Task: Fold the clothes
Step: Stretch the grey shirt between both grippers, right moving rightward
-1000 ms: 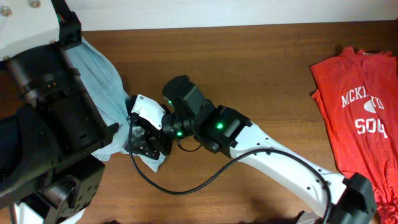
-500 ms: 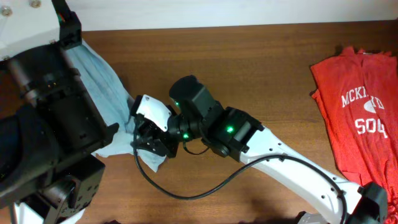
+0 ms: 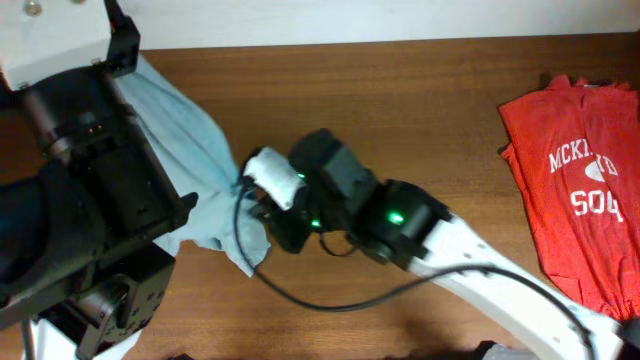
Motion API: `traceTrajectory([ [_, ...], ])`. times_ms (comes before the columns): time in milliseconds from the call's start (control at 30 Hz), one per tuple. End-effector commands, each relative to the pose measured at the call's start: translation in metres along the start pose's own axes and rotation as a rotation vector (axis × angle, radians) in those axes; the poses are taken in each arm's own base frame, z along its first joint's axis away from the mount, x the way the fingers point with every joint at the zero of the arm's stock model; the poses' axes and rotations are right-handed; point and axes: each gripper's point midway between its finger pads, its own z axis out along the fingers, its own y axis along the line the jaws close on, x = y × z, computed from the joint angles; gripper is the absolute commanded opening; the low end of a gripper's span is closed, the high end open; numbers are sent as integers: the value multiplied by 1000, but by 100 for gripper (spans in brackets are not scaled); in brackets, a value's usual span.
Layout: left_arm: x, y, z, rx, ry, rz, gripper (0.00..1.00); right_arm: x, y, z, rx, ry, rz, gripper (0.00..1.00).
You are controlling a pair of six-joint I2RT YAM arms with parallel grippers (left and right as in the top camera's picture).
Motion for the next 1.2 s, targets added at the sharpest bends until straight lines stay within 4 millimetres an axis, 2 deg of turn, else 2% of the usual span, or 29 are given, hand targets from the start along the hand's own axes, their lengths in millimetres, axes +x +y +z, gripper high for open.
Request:
traceTrajectory([
  [0,0,11,-1,-20,23,11,0,-21,-42,-64,339,-156,84,4],
  [133,16,-6,-1,27,82,48,1,-31,-60,-138,552,-309,119,4],
  [233,30,-21,-3,76,125,64,1,-34,-74,-209,736,-477,216,4],
  [367,51,-38,-9,133,191,47,1,-30,-75,-298,880,-673,273,4],
  [533,70,-66,-23,248,249,47,1,-12,-76,-373,1014,-833,349,4],
  [600,71,-76,-30,299,253,31,1,-5,-75,-390,1037,-868,368,4],
  [667,72,-84,-37,334,262,15,1,-2,-74,-399,1047,-878,371,4],
  [800,69,-103,-56,451,253,20,1,-1,-73,-402,1051,-869,363,4],
  [900,63,-109,-74,523,242,26,1,-1,-73,-402,1061,-859,348,4],
  [1033,49,-94,-86,546,220,-19,1,-2,-71,-409,1057,-871,353,4],
  [1167,29,-62,-90,556,183,-115,1,-4,-64,-428,1033,-903,359,4],
])
